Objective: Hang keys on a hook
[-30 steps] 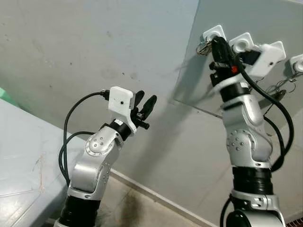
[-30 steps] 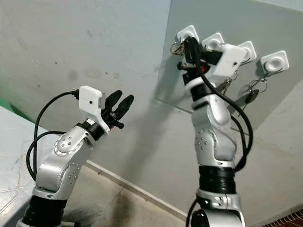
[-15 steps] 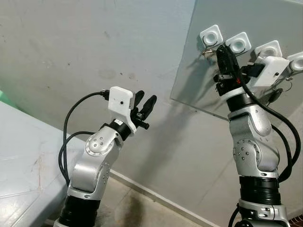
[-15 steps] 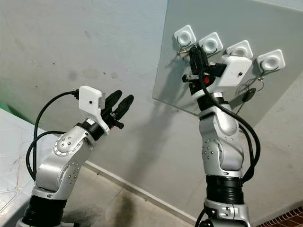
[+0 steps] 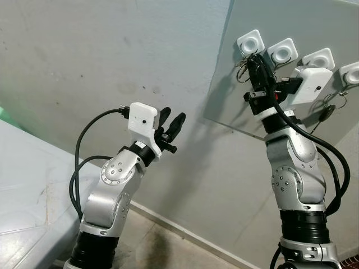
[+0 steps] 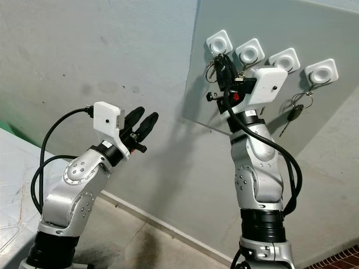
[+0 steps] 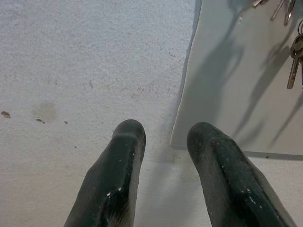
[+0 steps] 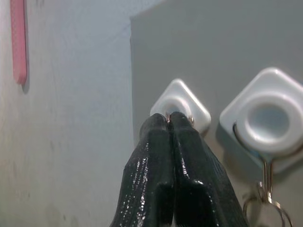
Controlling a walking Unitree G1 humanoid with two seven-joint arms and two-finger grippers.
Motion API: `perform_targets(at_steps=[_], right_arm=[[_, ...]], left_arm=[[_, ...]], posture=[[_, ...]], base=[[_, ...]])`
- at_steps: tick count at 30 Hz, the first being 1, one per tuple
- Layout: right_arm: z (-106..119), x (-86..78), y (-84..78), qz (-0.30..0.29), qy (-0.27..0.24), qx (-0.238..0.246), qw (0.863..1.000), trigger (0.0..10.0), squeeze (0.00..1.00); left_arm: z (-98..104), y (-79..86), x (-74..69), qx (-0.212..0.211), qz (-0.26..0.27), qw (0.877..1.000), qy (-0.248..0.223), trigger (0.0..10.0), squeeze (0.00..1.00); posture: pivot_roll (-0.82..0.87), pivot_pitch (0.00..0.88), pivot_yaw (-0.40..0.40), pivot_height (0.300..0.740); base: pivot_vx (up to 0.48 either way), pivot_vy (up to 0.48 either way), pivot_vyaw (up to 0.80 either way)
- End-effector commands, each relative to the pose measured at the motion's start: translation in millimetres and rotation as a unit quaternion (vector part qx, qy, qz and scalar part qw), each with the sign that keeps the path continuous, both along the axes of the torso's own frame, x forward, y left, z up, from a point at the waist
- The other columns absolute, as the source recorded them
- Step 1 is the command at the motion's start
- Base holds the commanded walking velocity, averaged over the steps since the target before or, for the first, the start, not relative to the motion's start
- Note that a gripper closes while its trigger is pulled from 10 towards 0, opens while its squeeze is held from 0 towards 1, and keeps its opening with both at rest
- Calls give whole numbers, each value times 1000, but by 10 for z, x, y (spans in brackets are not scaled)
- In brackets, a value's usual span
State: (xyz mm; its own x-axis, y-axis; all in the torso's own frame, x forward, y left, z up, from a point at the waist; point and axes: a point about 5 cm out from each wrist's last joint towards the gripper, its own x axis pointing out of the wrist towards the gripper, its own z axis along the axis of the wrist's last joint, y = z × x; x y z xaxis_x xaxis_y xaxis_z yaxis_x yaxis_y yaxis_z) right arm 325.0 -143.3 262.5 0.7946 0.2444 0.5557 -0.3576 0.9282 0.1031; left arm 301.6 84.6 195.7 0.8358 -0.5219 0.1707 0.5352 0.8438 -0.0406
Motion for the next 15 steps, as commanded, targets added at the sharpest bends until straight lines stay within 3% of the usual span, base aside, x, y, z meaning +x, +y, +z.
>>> perform_targets(at_steps=[1, 15], right_arm=[[78, 19, -2, -6, -15, 4, 1000, 10000, 0], [90, 83, 71, 8, -15, 35, 999, 10000, 0]], left_arm=[[41, -26, 7, 4, -1, 1000, -7, 10000, 0], [38, -25, -7, 4, 0, 1000, -7, 10000, 0]], posture=[[101, 0, -82, 740], [111, 0, -87, 740]], base=[[0, 0, 0], [0, 0, 0]])
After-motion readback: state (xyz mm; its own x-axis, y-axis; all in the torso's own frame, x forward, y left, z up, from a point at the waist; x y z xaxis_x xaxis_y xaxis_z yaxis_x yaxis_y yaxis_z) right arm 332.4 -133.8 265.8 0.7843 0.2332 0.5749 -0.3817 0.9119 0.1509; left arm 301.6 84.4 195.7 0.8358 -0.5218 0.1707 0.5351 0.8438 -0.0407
